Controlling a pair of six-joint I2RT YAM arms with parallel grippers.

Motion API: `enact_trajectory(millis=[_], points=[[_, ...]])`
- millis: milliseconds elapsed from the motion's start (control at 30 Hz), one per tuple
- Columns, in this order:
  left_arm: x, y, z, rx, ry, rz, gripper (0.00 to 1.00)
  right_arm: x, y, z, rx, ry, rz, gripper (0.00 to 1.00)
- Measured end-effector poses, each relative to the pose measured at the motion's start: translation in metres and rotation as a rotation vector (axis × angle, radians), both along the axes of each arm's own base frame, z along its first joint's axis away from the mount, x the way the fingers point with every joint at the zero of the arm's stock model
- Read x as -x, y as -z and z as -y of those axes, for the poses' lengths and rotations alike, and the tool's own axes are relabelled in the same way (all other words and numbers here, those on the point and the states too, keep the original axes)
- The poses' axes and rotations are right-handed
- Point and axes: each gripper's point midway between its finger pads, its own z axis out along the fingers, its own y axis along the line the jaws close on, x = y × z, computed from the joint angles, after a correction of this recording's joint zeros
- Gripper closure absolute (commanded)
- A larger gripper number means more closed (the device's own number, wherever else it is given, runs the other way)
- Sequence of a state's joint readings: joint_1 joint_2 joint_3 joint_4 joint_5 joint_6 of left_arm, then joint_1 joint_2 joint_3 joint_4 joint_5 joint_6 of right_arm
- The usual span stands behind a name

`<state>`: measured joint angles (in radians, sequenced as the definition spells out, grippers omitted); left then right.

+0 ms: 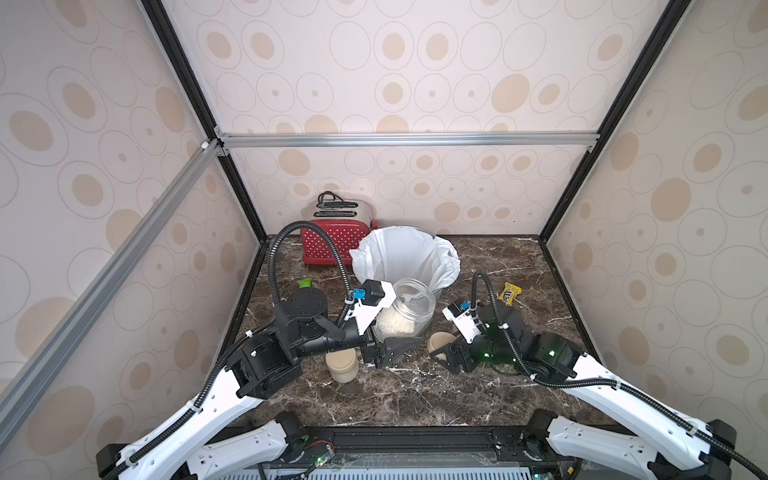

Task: Empty moldy rice from jars
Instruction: Place the lid at the center of the board.

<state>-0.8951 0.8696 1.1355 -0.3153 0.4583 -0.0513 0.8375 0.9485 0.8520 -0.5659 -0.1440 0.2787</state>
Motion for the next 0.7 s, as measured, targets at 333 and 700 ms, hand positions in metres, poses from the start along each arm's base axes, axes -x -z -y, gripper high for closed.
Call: enact_trajectory(millis=[333,700], points=[[-0.002,0.000,-0.001,-0.001,-0.012,0.002,0.64,0.003,0.066,-0.011,0.159,0.052,-0.003,0.56],[-0.002,0.000,-0.001,-0.001,-0.015,0.002,0.64,-0.005,0.118,-0.014,0.260,0.127,-0.004,0.54]])
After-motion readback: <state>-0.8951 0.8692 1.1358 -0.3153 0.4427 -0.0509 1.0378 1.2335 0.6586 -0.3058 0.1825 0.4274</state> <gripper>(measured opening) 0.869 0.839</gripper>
